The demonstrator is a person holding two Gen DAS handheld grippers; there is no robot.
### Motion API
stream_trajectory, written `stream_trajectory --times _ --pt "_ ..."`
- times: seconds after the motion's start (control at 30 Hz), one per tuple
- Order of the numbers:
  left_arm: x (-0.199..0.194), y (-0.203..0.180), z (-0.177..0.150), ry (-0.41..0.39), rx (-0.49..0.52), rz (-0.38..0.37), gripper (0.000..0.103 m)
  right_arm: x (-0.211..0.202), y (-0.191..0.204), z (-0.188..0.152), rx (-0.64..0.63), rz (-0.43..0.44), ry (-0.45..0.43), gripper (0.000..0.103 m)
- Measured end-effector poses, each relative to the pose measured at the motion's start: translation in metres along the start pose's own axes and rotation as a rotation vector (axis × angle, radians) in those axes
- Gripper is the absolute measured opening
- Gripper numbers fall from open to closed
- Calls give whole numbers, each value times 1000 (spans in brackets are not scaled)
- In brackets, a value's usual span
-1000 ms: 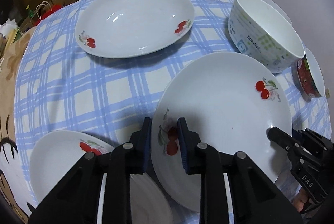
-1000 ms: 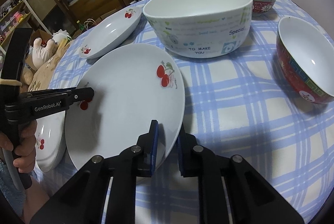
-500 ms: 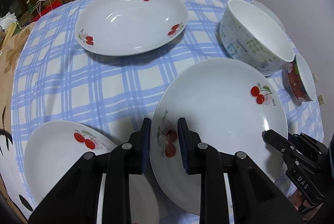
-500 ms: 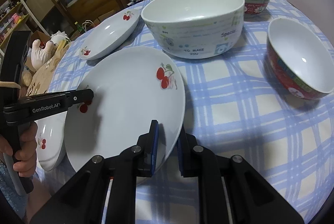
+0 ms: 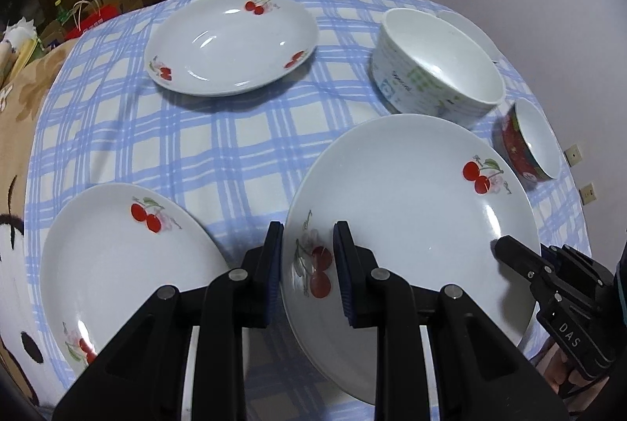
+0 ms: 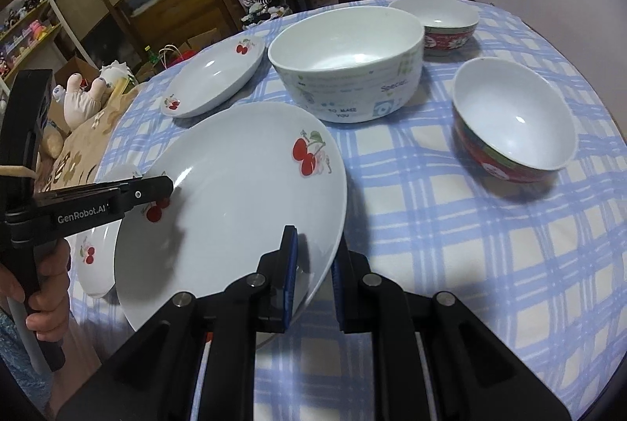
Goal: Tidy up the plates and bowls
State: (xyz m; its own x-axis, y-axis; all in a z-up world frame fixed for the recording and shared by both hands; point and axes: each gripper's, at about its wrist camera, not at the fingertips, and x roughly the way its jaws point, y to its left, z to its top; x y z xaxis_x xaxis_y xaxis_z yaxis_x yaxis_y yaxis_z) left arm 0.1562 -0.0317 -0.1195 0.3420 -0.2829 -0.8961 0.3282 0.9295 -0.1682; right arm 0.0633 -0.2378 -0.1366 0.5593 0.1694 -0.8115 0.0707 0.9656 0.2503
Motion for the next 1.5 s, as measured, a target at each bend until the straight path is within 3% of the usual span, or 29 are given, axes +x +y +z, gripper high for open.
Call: stream_trajectory --times 0.23,0.67,1.23,1.5 --pt "-18 -30 -10 -38 6 -1 24 -26 -16 -9 9 -26 -42 17" --pt "-18 -69 -15 -53 48 3 24 -51 -44 -15 36 -69 -72 17" --pt "12 -77 -22 1 90 39 24 -28 -57 -22 63 -88 -20 17" --pt "28 -76 -18 26 77 9 24 -14 -66 -21 91 -111 5 17"
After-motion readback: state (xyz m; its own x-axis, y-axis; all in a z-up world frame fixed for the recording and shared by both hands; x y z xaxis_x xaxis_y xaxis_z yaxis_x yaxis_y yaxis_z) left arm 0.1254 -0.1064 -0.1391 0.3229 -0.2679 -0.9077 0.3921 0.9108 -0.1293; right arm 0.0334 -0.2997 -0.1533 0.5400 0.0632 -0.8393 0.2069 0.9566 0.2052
